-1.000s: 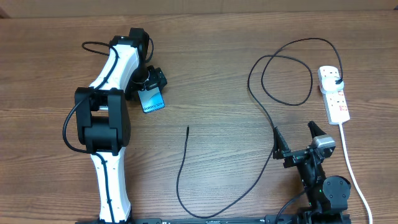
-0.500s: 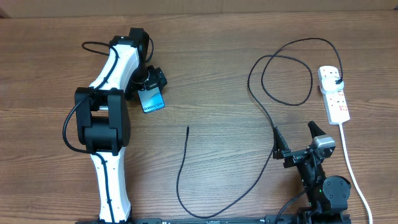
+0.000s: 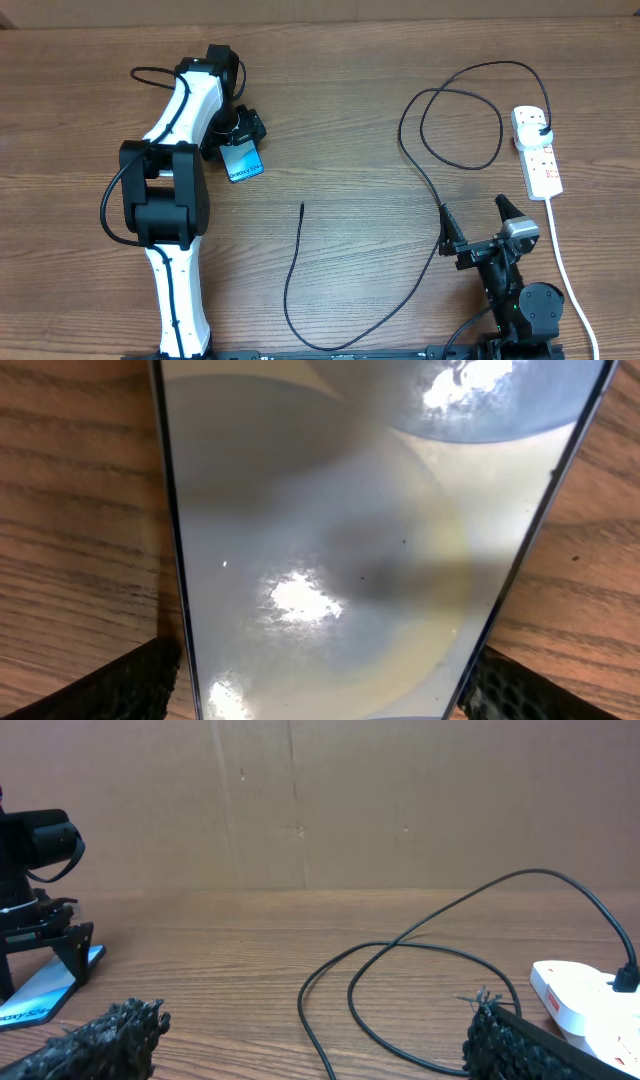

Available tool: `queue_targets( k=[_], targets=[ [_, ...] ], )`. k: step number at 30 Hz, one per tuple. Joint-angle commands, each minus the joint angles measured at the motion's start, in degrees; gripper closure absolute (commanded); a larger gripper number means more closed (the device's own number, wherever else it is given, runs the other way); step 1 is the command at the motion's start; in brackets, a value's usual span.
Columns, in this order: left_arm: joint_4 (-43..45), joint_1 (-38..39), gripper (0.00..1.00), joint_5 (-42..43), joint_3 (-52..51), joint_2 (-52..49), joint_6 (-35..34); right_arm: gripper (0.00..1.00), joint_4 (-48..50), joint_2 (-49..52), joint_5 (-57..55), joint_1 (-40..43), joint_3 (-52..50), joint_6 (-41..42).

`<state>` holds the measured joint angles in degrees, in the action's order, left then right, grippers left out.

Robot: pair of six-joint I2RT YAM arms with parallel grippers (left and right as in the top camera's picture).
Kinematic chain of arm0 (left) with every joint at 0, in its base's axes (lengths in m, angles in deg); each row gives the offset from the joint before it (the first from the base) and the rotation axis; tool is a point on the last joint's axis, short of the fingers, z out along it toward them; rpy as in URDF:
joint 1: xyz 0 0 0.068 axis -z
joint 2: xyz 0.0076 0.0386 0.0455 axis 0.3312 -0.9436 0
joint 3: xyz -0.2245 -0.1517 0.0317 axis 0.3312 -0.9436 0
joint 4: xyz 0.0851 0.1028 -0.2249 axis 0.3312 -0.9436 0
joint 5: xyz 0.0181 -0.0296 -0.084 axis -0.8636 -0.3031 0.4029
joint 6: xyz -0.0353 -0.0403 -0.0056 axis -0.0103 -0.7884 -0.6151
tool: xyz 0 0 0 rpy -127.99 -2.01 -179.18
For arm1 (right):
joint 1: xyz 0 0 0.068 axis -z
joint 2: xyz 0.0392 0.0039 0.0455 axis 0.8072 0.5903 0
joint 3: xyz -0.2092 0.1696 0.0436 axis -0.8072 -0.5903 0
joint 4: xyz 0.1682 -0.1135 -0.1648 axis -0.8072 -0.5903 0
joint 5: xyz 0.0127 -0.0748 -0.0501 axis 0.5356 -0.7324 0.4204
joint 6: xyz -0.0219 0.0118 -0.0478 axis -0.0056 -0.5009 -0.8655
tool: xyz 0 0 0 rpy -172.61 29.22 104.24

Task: Plug charger to phone and switch on socket
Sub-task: 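Close the left gripper on the phone's long edges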

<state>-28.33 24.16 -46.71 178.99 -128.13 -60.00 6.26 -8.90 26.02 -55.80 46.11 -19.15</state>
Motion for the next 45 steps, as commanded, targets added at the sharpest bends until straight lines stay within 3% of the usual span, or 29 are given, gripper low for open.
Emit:
queue_targets(
  k=[1, 45],
  targets=[
    [0.68, -0.31, 0.1, 1.53, -1.33, -0.63, -0.76, 0.0, 0.2, -0.44, -0.17, -0.31, -0.61, 0.22],
    [0.61, -0.31, 0.25, 1.53, -1.33, -0.63, -0.76, 0.0, 0.2, -0.44, -0.17, -0.31, -0.61, 0.22]
  ],
)
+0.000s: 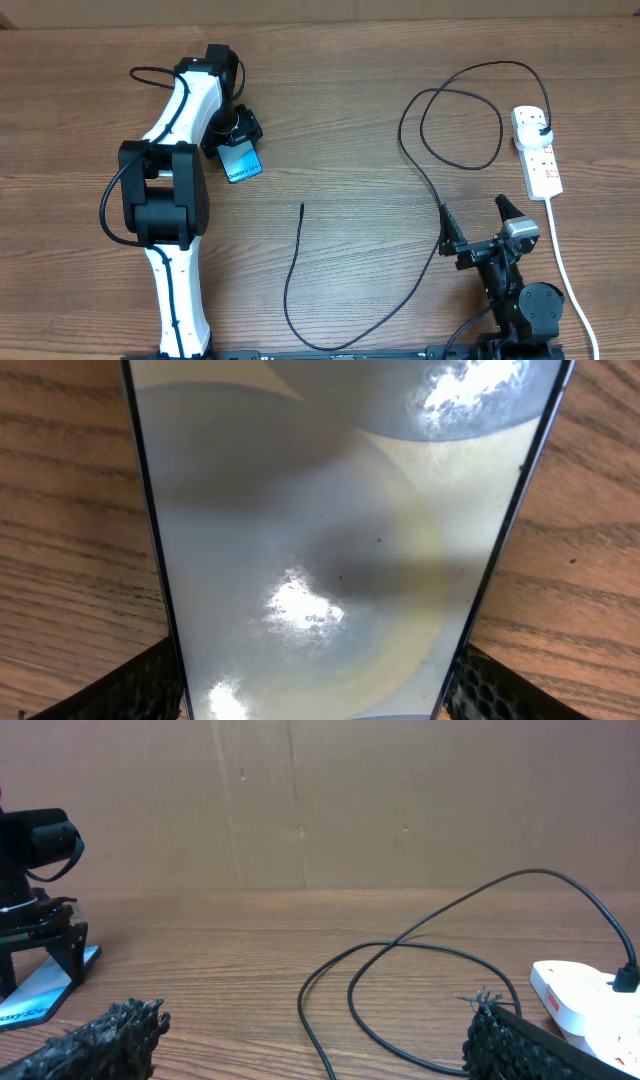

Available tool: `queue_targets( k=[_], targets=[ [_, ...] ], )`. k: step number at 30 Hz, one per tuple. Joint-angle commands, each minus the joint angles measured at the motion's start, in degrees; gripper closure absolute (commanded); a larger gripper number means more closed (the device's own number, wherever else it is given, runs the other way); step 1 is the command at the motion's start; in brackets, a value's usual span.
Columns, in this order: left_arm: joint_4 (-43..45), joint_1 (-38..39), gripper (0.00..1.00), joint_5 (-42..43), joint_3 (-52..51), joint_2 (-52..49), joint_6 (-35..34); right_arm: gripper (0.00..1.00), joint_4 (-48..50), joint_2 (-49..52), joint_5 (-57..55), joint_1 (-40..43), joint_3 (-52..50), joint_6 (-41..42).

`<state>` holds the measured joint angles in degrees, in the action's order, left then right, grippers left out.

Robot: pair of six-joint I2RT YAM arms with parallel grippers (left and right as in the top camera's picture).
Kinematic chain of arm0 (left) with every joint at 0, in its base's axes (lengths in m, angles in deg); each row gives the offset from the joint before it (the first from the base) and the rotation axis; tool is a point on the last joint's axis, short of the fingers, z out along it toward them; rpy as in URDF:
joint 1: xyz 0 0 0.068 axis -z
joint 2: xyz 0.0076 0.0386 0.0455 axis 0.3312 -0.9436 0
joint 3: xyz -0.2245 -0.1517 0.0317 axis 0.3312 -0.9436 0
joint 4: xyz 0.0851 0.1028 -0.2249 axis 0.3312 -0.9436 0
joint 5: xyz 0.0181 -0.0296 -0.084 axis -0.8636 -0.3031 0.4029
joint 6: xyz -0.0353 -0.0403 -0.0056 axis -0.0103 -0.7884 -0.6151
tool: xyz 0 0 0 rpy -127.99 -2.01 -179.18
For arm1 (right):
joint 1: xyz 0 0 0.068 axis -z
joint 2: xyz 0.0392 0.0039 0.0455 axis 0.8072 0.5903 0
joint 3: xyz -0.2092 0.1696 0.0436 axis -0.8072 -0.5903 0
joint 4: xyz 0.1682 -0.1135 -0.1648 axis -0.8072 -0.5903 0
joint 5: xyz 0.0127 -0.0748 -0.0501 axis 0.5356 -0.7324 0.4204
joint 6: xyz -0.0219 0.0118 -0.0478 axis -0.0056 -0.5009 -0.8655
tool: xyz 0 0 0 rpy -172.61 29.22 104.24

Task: Plug charger to phone and switch on socket
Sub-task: 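Close the left gripper on the phone's long edges, then lift the phone with the left gripper and tilt it upright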

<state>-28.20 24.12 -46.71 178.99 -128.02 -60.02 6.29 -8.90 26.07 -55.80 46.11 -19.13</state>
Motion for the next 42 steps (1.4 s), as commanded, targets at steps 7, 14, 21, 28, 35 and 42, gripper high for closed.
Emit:
queue_targets(
  k=[7, 14, 21, 28, 35, 42],
  targets=[
    [0.48, -0.26, 0.33, 1.53, -1.33, -0.74, -0.74, 0.0, 0.17, -0.44, -0.22, -0.31, -0.61, 0.2],
    [0.48, -0.26, 0.41, 1.53, -1.36, -0.74, -0.74, 0.0, 0.17, -0.44, -0.22, -0.31, -0.61, 0.2],
    [0.48, -0.26, 0.56, 1.51, -1.33, -0.74, -0.74, 0.0, 0.17, -0.44, -0.22, -0.31, -0.61, 0.2],
    [0.5, -0.26, 0.74, 1.33, -1.33, -0.74, -0.74, 0.0, 0.17, -0.44, -0.22, -0.31, -0.61, 0.2],
    [0.46, -0.26, 0.96, 1.33, -1.33, -0.74, 0.17, 0.0, 0.17, -0.44, -0.22, -0.31, -0.61, 0.2],
    [-1.07, -0.37, 0.96, 1.33, -0.33, -0.72, 0.61, 0.0, 0.17, -0.44, -0.22, -0.31, -0.61, 0.2]
  ],
)
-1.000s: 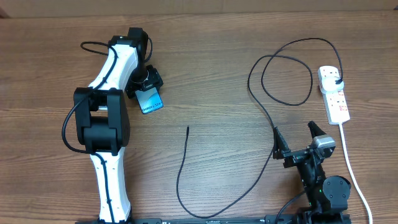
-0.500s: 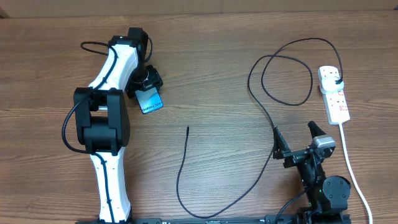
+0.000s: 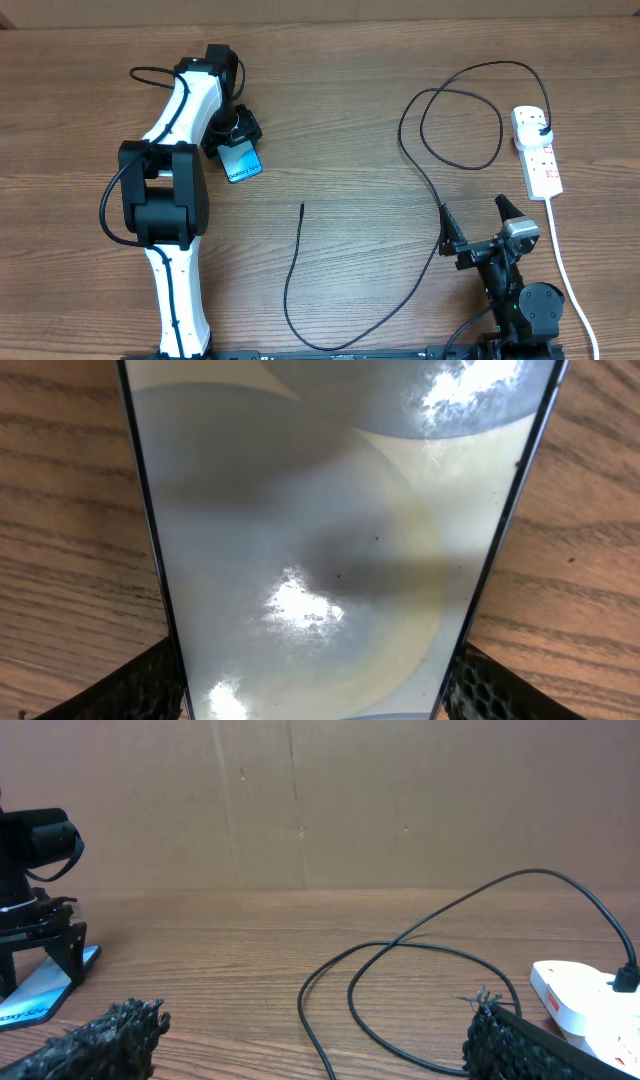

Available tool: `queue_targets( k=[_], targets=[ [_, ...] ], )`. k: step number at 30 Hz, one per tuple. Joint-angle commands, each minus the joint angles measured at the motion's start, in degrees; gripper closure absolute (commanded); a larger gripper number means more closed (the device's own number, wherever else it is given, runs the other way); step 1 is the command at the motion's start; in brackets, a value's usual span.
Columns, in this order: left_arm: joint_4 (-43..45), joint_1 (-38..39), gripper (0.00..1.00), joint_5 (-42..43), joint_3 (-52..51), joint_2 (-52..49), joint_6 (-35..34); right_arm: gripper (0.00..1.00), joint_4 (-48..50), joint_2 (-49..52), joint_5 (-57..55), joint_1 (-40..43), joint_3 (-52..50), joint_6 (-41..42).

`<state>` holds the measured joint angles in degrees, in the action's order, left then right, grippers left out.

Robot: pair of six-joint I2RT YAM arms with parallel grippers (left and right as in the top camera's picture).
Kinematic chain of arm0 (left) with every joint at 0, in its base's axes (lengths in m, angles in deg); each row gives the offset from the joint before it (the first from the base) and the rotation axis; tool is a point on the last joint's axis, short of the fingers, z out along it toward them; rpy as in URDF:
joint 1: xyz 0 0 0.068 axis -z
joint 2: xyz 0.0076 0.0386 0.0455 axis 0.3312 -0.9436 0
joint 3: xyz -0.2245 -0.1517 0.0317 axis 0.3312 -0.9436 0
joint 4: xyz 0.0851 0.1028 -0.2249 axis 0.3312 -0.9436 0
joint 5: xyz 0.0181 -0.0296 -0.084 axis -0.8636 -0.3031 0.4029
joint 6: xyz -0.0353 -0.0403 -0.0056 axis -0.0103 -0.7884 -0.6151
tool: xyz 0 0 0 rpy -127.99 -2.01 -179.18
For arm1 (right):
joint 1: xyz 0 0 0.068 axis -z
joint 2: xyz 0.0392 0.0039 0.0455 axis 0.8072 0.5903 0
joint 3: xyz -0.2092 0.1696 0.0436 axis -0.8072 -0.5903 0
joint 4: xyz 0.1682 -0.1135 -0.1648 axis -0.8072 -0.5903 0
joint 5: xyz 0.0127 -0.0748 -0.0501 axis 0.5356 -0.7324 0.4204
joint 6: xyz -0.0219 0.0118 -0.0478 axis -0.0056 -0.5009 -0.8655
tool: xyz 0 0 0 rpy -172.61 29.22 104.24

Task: Plug charger to phone and switch on socket
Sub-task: 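Lift the phone with the left gripper and tilt it upright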

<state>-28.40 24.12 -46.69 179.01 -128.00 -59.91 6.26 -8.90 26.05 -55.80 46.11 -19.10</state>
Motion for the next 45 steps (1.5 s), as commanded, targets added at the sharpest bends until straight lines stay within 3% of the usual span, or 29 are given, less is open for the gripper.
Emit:
queue_targets(
  k=[1, 16, 22, 32, 36, 45],
  targets=[
    [-1.29, -0.37, 0.96, 1.33, 0.09, -0.72, 0.48, 0.0, 0.2, -0.42, -0.2, -0.31, -0.61, 0.17],
    [-14.32, -0.31, 0.96, 3.19, 19.37, -0.2, 0.48, 0.0, 0.2, -0.44, -0.2, -0.31, -0.61, 0.17],
    [-18.01, -0.28, 0.96, 17.9, 26.12, -0.2, 0.22, 0.0, 0.2, -0.44, -0.2, -0.31, -0.61, 0.17],
    [-19.21, -0.28, 0.96, 53.0, 27.06, -0.2, -5.81, 0.0, 0.2, -0.44, -0.2, -0.31, -0.61, 0.17],
    [-23.85, -0.31, 0.96, 57.09, 27.06, -0.2, -11.89, 0.0, 0.22, -0.44, -0.2, -0.31, -0.61, 0.17],
    [-27.93, -0.31, 0.96, 70.73, 27.06, -0.2, -12.02, 0.0, 0.22, -0.44, -0.2, -0.31, -0.61, 0.17]
  ],
)
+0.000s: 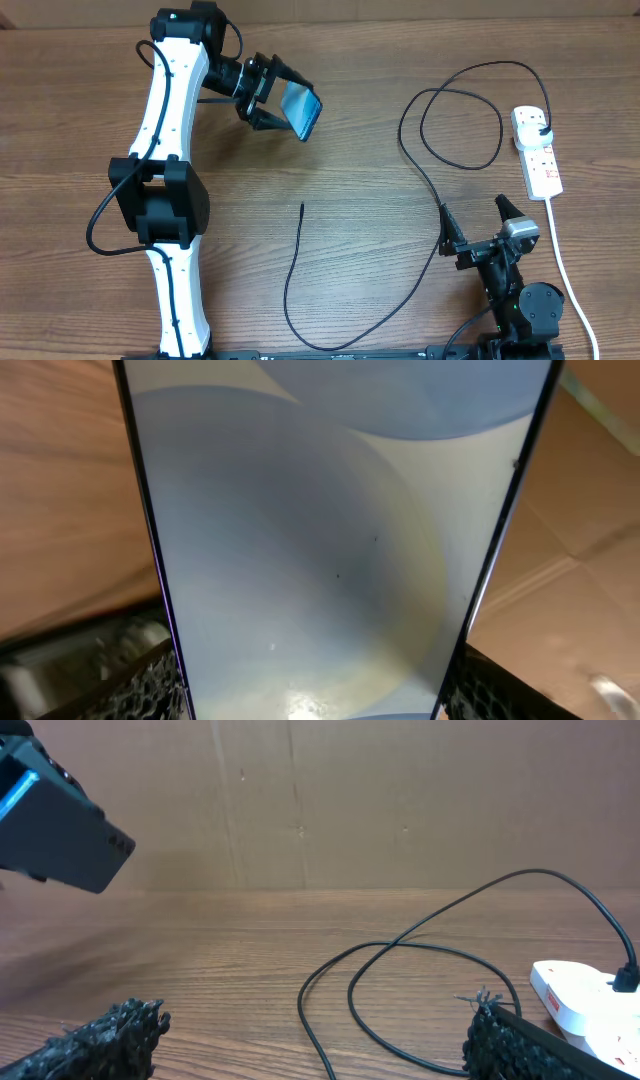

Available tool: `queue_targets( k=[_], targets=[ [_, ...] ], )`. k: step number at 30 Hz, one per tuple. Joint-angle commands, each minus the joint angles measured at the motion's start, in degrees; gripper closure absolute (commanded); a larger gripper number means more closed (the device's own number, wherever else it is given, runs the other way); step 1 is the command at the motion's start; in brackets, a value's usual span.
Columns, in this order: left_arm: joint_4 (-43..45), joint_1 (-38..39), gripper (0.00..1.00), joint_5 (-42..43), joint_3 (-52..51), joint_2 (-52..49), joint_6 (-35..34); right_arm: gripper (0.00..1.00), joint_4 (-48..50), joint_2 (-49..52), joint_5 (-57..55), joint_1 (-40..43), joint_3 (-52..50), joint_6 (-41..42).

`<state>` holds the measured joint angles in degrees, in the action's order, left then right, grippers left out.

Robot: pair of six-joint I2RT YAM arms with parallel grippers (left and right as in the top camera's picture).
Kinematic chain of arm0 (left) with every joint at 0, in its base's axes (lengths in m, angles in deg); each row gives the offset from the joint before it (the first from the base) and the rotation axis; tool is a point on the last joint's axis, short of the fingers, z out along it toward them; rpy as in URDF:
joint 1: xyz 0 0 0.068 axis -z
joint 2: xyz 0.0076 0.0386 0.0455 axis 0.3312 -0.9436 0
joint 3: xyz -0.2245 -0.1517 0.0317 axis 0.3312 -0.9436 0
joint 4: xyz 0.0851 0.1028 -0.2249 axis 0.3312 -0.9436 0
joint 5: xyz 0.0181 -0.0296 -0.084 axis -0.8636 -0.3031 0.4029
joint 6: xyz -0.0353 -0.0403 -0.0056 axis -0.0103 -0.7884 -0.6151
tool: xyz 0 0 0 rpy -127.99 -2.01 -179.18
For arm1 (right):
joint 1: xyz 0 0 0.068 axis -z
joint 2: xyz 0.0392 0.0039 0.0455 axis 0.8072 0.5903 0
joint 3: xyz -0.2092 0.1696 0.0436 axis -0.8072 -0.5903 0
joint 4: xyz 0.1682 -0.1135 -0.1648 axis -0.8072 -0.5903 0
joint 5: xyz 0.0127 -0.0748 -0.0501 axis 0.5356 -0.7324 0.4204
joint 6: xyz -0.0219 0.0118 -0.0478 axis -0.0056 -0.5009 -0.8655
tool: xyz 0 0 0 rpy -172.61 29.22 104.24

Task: Plug charger to phone and switch on socket

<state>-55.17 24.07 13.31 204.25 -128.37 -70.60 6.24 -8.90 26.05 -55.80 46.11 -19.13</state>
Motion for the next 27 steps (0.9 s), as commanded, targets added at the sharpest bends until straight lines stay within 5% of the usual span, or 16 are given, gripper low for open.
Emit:
queue_targets(
  k=[1, 27],
  targets=[
    [-1.29, -0.26, 0.96, 10.95, 1.81, 0.17, -1.33, 0.0, 0.22, -0.44, -0.2, -0.31, -0.61, 0.2],
    [-4.11, -0.26, 0.96, 15.17, 1.81, 0.17, 0.63, 0.0, 0.22, -0.44, -0.2, -0.31, -0.61, 0.2]
  ],
)
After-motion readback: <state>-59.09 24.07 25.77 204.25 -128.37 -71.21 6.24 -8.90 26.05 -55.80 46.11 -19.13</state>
